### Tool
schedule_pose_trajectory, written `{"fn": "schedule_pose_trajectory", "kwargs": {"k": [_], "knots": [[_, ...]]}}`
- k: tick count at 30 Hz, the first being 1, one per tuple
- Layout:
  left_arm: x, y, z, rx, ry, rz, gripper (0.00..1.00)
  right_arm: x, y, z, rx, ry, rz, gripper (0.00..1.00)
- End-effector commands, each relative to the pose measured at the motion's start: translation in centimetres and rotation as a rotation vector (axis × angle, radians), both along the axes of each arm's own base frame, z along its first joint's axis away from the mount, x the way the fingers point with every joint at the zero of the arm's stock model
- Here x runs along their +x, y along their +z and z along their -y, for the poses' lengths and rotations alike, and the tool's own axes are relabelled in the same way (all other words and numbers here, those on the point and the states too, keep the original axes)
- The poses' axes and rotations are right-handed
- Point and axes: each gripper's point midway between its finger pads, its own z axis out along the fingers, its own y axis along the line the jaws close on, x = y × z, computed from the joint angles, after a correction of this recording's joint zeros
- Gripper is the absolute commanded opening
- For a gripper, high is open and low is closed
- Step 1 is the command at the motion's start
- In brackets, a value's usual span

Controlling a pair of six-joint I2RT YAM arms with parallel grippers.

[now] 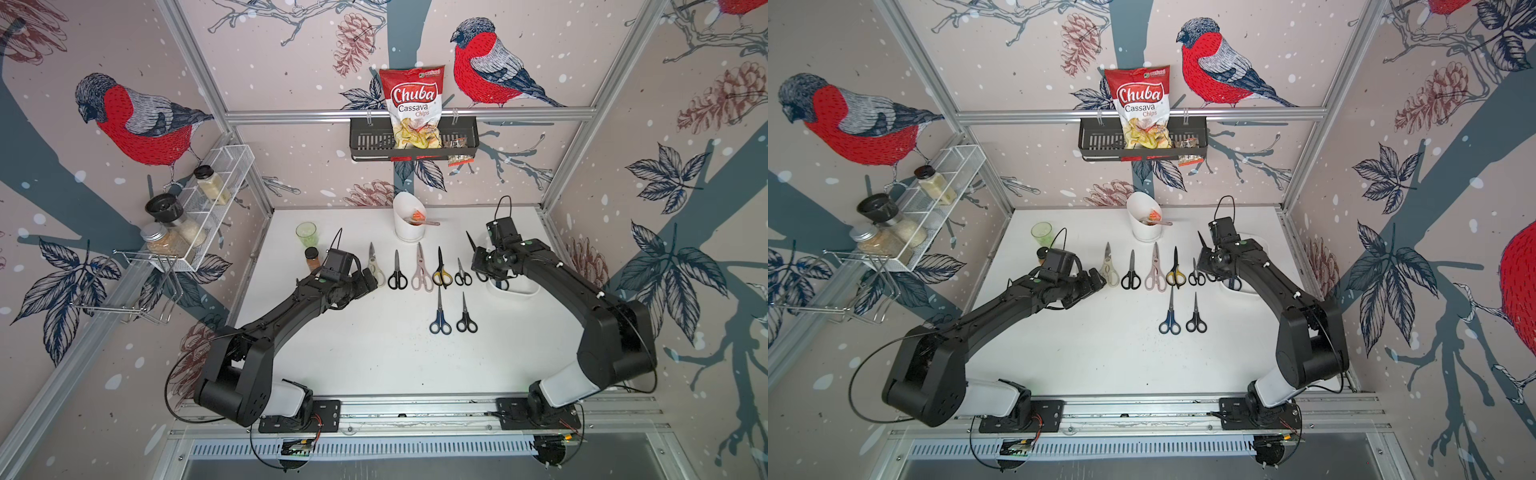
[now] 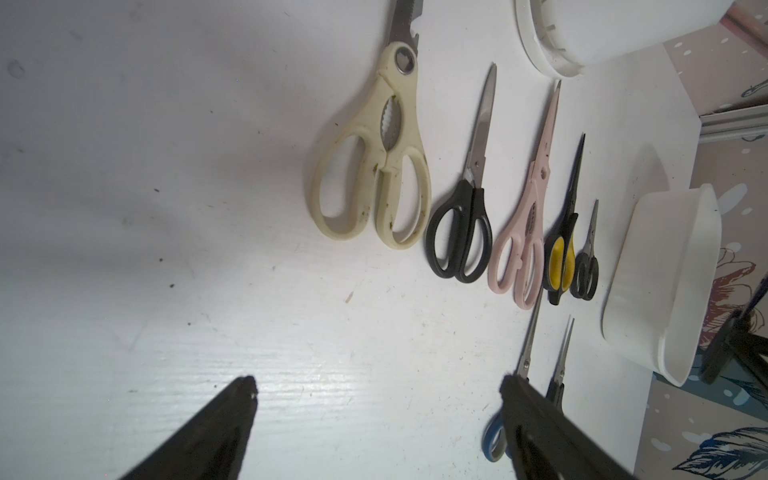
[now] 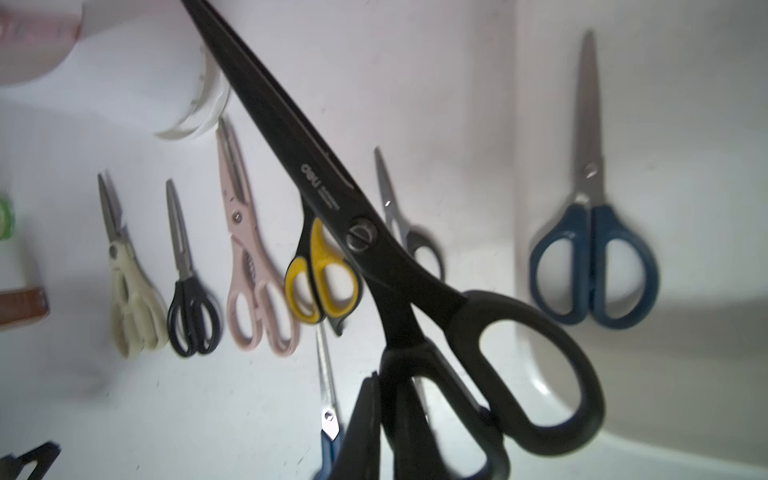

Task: Take the scissors out of the storage box
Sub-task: Place the scissors at the center of the board.

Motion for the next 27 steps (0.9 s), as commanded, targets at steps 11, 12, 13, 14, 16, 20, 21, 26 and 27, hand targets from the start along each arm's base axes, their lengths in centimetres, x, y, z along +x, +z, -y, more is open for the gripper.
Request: {"fn": "schedule_pose_trajectory", "kwargs": {"k": [11, 12, 13, 14, 16, 20, 21, 26, 27], "knots": [[-3.0, 1.6, -1.0, 0.055, 0.018, 0.045, 0.95, -9.6, -1.8, -12.1, 0.166, 0.112, -0.072, 0.0], [-3.2, 1.4, -1.1, 0.068, 0.004, 0.041, 0.95, -10.1, -2.0, -12.7, 0.168, 0.106, -0.08, 0.0], [-3.4, 1.0, -1.1, 0.081, -0.013, 0.034, 0.95, -10.7, -2.3, -13.3, 0.162, 0.094, -0.086, 0.0], [-3.6, 0.7, -1.1, 0.088, -0.031, 0.029, 0.95, -11.3, -2.5, -13.9, 0.159, 0.076, -0.092, 0.0], [-3.9, 0.3, -1.0, 0.081, -0.066, 0.021, 0.95, -12.5, -3.0, -14.9, 0.157, 0.034, -0.109, 0.0], [-4.2, 0.3, -2.1, 0.063, -0.102, 0.032, 0.95, -14.7, -4.0, -17.1, 0.18, -0.067, -0.148, 0.0], [-4.1, 0.3, -2.6, 0.06, -0.093, 0.036, 0.95, -15.0, -4.3, -17.5, 0.179, -0.088, -0.155, 0.0], [-3.9, 0.2, -4.4, 0.082, -0.099, 0.064, 0.95, -16.7, -6.2, -20.2, 0.188, -0.204, -0.23, 0.0], [-3.9, 0.2, -4.5, 0.086, -0.113, 0.064, 0.95, -17.0, -6.6, -20.6, 0.189, -0.225, -0.241, 0.0]]}}
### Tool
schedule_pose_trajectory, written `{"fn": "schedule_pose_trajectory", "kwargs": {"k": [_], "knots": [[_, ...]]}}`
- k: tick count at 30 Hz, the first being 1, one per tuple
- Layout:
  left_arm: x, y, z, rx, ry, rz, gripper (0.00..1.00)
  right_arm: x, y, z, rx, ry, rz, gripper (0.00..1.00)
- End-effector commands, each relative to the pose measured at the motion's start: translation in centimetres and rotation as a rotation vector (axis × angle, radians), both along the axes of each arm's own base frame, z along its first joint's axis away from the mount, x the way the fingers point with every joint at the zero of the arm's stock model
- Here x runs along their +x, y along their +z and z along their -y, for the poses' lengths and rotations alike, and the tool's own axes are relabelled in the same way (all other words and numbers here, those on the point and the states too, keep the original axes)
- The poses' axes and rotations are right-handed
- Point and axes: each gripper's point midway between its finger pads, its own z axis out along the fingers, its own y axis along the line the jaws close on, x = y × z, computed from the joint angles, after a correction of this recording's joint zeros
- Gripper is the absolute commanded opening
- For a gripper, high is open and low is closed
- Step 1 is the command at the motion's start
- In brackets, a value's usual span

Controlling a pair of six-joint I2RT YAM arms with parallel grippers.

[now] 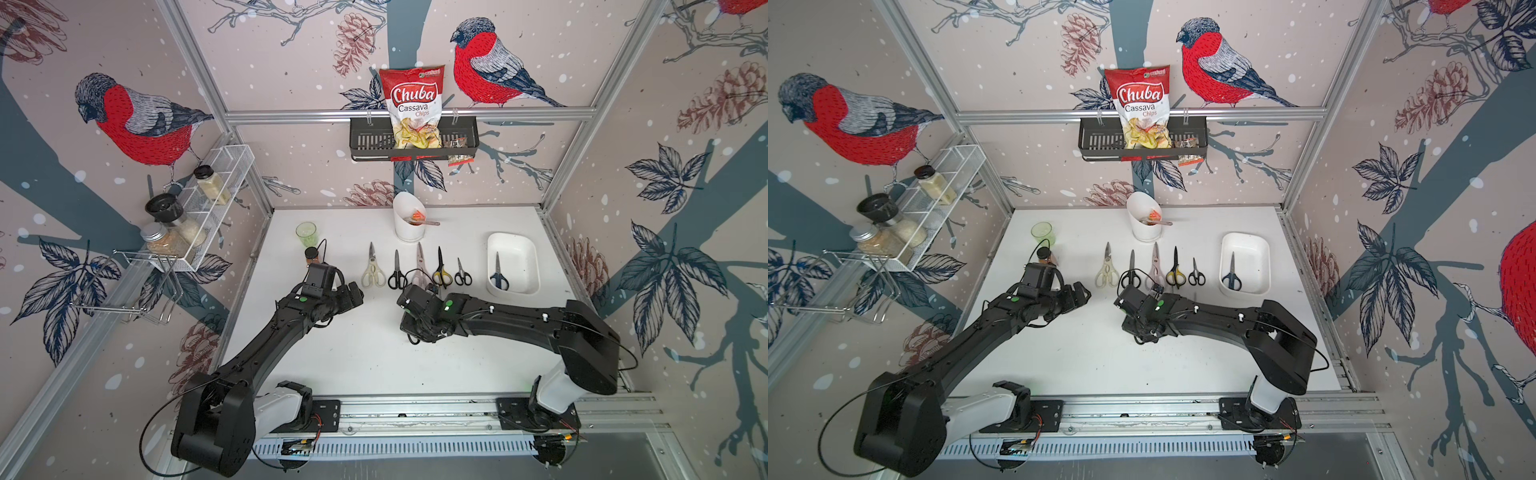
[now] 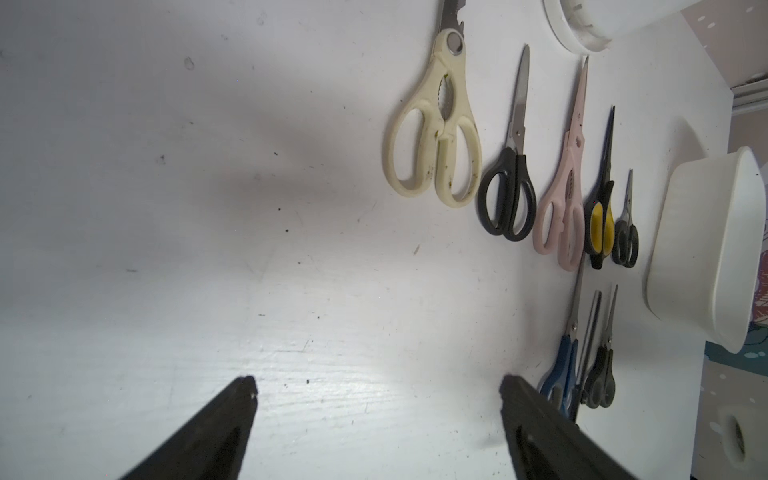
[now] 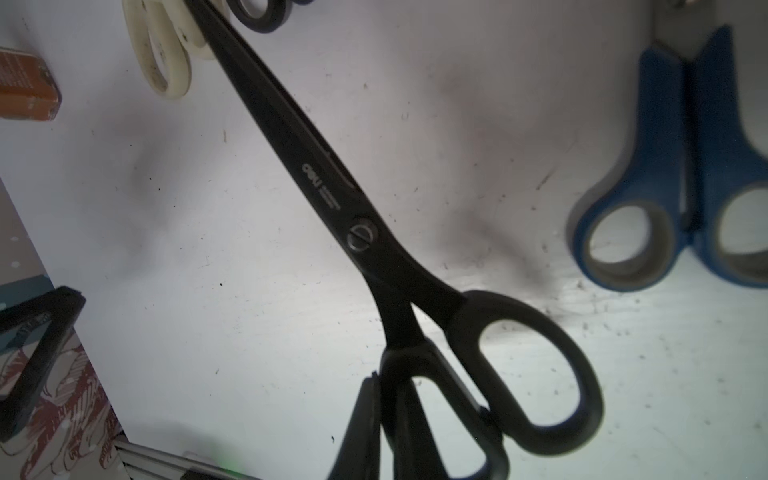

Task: Take the scissors out of the storage box
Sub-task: Place the scissors at the center of the board.

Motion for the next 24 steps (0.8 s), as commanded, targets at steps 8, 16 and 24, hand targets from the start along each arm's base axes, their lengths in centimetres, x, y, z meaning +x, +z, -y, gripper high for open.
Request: {"fn": "schedule_pose_trajectory", "kwargs": {"k": [8, 16, 24], "knots": [[-1.0, 0.9, 0.0, -0.003, -0.124, 0.072, 0.95, 0.4, -2.3, -1.8, -0.016, -0.301, -0.064, 0.0], [-1.1, 1.4, 0.1, -0.007, -0.14, 0.097, 0.95, 2.2, -3.7, -1.1, -0.113, -0.267, -0.059, 0.0], [-0.9, 1.4, 0.1, -0.006, -0.138, 0.108, 0.95, 2.7, -4.6, -0.8, -0.234, -0.206, -0.065, 0.0]]}}
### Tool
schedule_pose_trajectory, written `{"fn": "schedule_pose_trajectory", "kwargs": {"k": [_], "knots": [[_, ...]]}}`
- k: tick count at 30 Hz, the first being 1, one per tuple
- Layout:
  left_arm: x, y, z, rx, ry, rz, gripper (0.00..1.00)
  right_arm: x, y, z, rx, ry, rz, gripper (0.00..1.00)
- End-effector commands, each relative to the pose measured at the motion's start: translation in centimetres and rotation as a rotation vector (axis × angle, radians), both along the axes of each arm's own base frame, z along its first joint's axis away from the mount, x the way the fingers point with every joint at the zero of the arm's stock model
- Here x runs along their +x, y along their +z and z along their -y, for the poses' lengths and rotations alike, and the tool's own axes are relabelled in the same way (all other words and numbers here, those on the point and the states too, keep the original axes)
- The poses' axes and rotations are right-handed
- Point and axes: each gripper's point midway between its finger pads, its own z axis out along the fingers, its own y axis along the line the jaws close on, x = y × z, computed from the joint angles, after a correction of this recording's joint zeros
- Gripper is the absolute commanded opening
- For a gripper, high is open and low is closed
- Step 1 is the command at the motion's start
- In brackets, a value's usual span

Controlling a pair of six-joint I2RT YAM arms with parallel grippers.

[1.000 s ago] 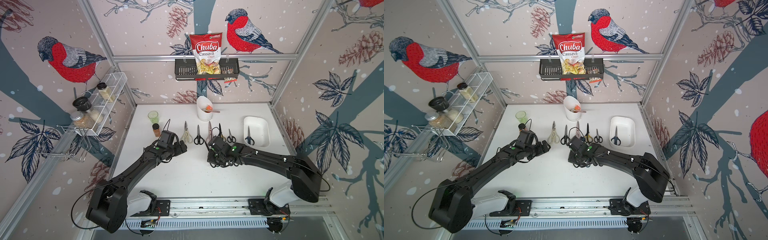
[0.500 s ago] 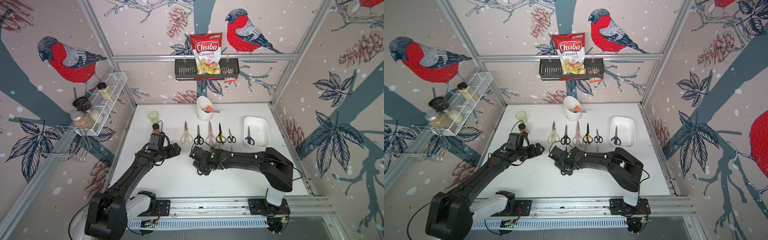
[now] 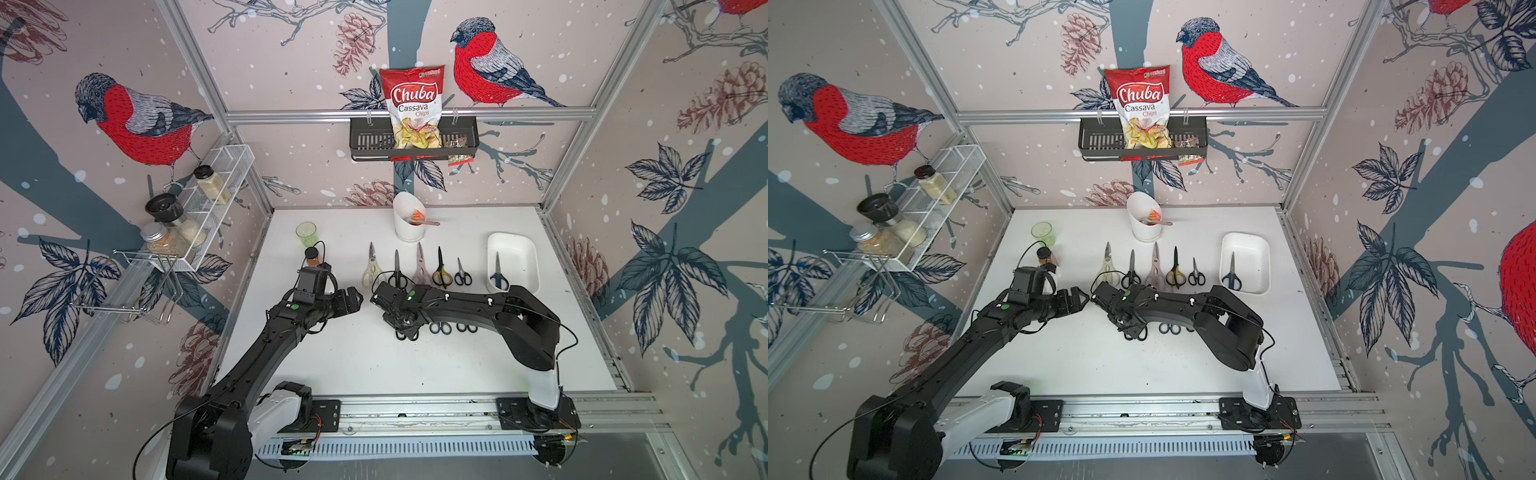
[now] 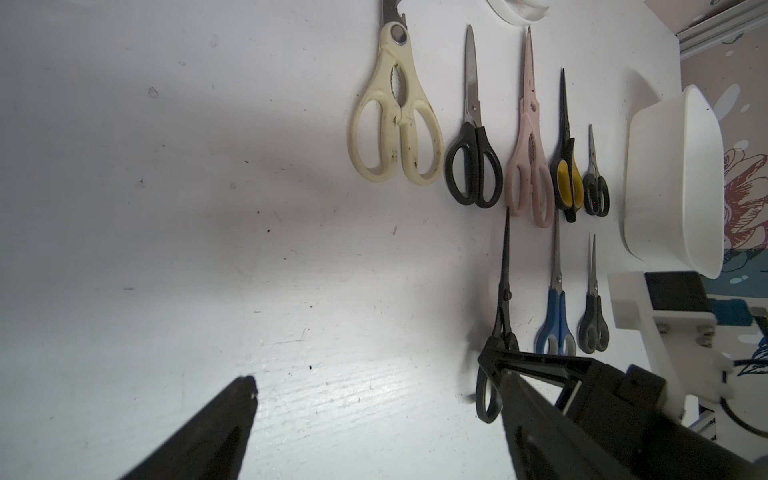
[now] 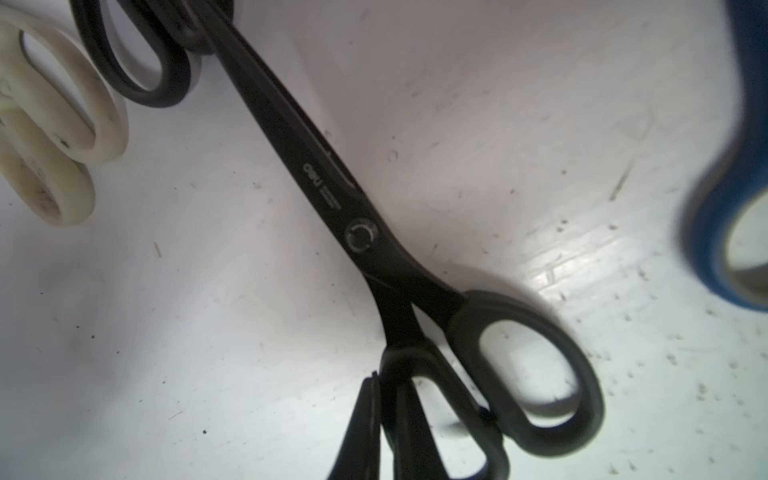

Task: Take the scissors out of the storage box
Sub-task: Place the scissors at the center of the board.

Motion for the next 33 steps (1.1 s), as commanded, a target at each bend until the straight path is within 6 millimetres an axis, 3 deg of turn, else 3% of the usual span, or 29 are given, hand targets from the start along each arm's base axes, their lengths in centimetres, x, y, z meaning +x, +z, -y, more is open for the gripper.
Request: {"fn": "schedule_pose_trajectory", "kwargs": {"k": [1, 7, 14, 20, 24, 29, 33], "knots": [[0.2, 0.1, 0.1, -0.006, -0.009, 0.011, 0.95, -0.2, -1.0, 1.6, -0.087, 0.032, -0.021, 0.0], [0.2, 0.1, 0.0, -0.001, -0.004, 0.013, 0.95, -0.1, -1.6, 1.7, -0.106, 0.049, -0.037, 0.0], [0.2, 0.2, -0.1, 0.003, 0.0, 0.015, 0.95, 0.7, -0.8, 1.1, -0.062, 0.046, -0.02, 0.21], [0.2, 0.1, 0.0, 0.0, -0.004, 0.011, 0.95, 1.2, 1.8, 0.3, -0.007, 0.043, 0.021, 0.34], [0.0, -0.1, 0.3, -0.011, -0.017, 0.004, 0.95, 1.2, 4.3, 0.4, 0.029, 0.05, 0.052, 0.37], [-0.2, -0.1, 1.1, -0.039, -0.06, -0.007, 0.95, 1.9, 7.7, 2.5, 0.027, 0.06, 0.126, 0.37], [-0.5, -0.7, 2.0, -0.064, -0.099, -0.03, 0.95, 3.3, 9.3, 6.1, -0.017, 0.094, 0.158, 0.37]]}}
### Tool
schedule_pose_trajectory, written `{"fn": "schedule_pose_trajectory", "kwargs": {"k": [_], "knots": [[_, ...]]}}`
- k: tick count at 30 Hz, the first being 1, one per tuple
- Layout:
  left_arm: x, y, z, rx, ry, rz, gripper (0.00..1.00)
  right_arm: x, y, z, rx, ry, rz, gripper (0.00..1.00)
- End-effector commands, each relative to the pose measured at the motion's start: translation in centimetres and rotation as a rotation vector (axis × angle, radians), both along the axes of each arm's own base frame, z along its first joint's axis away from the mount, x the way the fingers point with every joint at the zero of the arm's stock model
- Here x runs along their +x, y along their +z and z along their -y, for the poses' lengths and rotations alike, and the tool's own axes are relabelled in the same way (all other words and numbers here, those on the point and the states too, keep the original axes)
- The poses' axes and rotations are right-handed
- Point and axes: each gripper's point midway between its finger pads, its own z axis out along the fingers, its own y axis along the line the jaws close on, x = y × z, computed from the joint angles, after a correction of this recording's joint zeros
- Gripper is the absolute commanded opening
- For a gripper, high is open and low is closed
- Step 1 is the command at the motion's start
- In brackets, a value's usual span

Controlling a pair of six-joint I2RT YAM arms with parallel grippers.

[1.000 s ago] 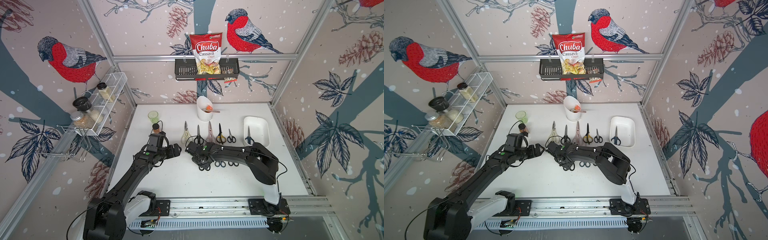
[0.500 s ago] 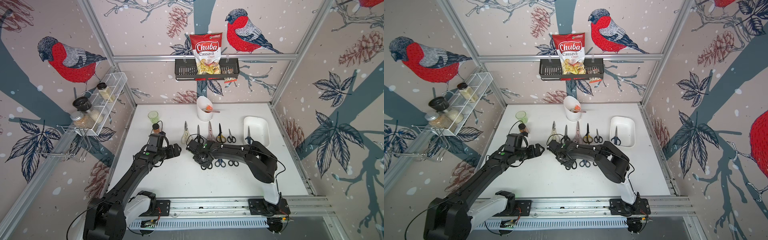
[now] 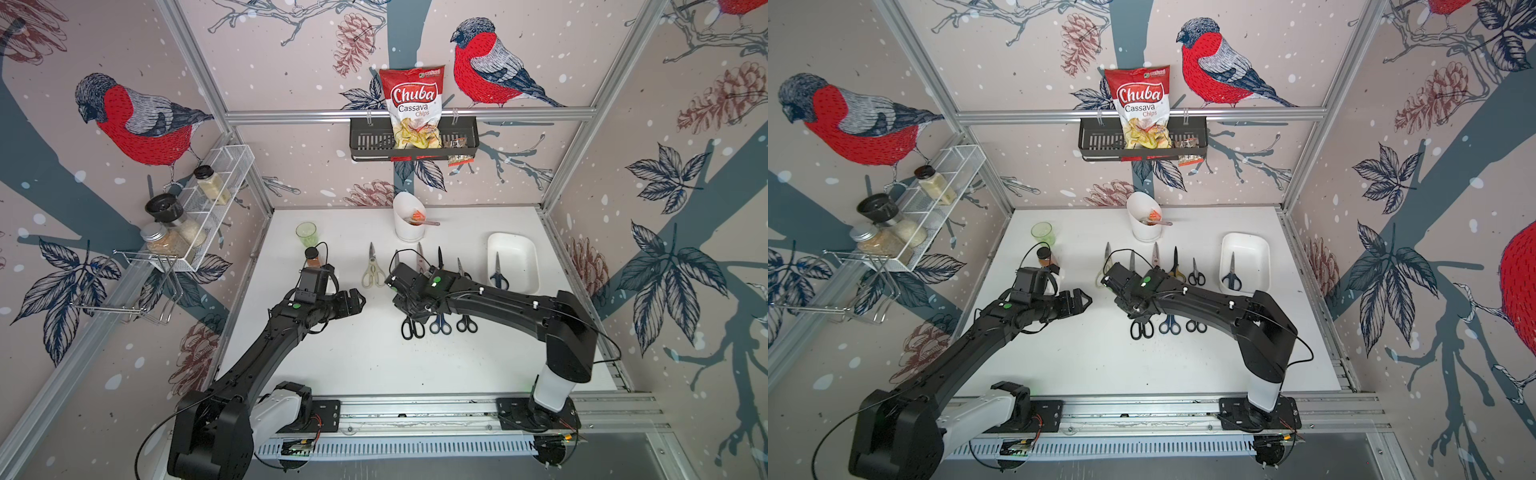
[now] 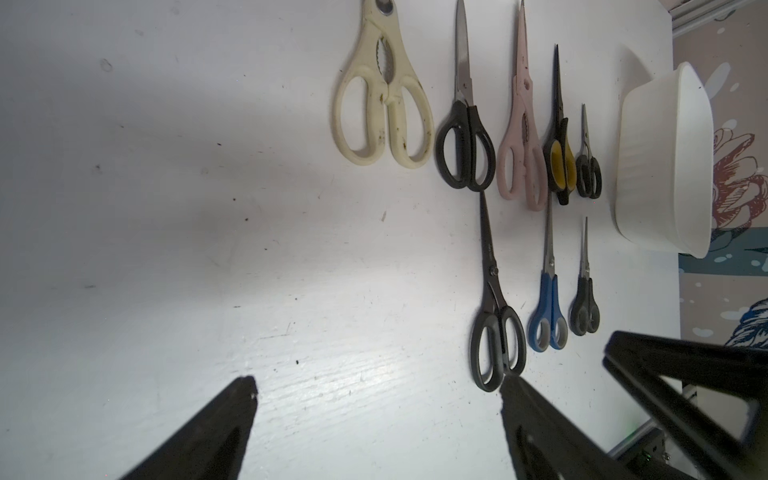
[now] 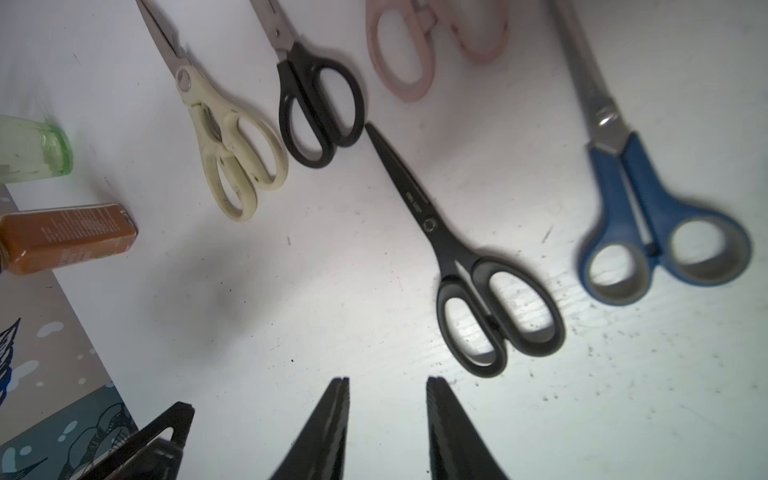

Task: Take the scissors out of the storage box
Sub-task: Place the scissors at the center of the board, then pick up the scissors from the storage box.

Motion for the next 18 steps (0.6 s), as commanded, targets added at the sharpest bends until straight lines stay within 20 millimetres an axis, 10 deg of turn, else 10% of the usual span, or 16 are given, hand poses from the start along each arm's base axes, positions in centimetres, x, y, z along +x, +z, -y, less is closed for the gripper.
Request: {"fn": "schedule_pose_trajectory", "kwargs": {"k": [1, 5, 18], "knots": [[0.0, -0.2, 1.1, -0.038, -0.059, 0.002, 0.95, 1.1, 0.6, 3.4, -0.097, 0.078, 0.041, 0.38], [0.3, -1.3, 1.6, -0.045, -0.078, -0.036, 0.95, 3.3, 1.7, 6.6, -0.116, 0.201, 0.072, 0.41], [3.8, 0.4, 4.8, 0.007, -0.008, 0.051, 0.95, 12.2, 0.0, 26.9, -0.133, 0.088, 0.039, 0.44]]}}
